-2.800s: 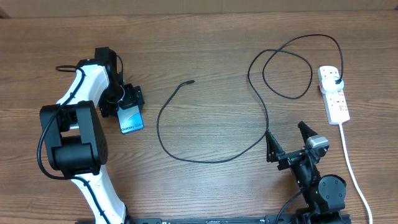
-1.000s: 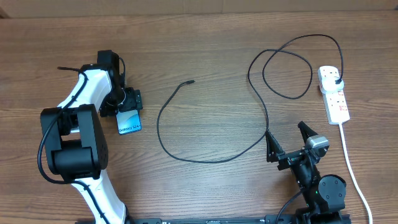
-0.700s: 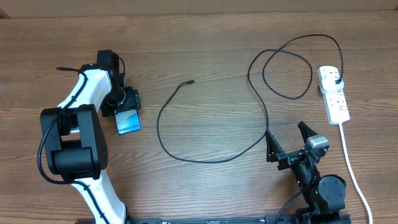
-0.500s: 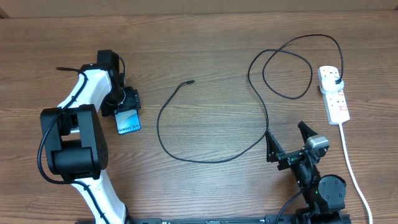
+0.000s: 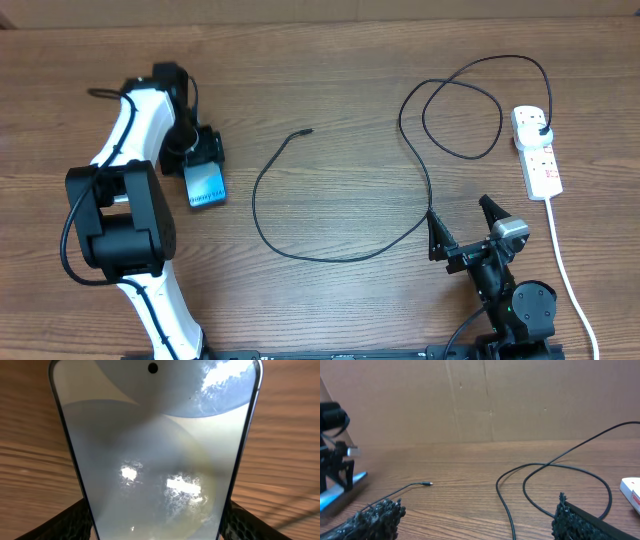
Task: Plug charger to phone and switch on socket
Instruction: 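Lift the phone with the left gripper and tilt it toward the center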
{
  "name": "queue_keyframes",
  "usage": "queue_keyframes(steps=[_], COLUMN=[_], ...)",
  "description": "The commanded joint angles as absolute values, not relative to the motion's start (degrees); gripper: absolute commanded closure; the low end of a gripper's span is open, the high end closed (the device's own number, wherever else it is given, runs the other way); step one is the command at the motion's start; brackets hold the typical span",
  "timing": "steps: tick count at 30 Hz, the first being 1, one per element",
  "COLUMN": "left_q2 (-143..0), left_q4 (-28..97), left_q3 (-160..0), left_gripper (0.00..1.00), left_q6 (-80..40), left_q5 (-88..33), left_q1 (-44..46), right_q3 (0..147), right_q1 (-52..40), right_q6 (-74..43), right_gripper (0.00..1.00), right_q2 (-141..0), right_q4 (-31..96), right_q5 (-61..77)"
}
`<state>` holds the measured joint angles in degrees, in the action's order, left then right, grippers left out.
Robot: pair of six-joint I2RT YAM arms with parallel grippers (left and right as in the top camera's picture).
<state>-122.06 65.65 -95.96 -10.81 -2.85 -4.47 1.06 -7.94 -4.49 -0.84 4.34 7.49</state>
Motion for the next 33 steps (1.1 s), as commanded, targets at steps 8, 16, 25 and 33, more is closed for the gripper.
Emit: queue_keyframes(steps=[8,16,25,33], left_q2=[-121.5,-121.5,-121.5,-121.5], left_q4=[69.4,69.2,67.0,67.2], left_q3=[-104.9,-104.9,-104.9,-104.9], left_gripper=[0.36,0.36,0.37,0.45], left_q6=[-11.8,-12.1,-17.2,-22.9], left_q5=[-9.8,-16.1,-23.0,-27.6], left_q1=[-4.0,-2.0,2.3,3.5], right_q3=[0.5,0.5,0.5,0.5], right_q1=[-7.7,-7.7,-7.7,-7.7], right_q6=[-4.4,-4.4,-4.4,-4.4], right_gripper=[0.0,0.0,0.0,0.0], right_q2=[-0.4,-0.4,-0.4,-0.4], right_q4=[4.1,4.1,4.1,4.1], right_q5=[7.4,7.4,7.4,7.4])
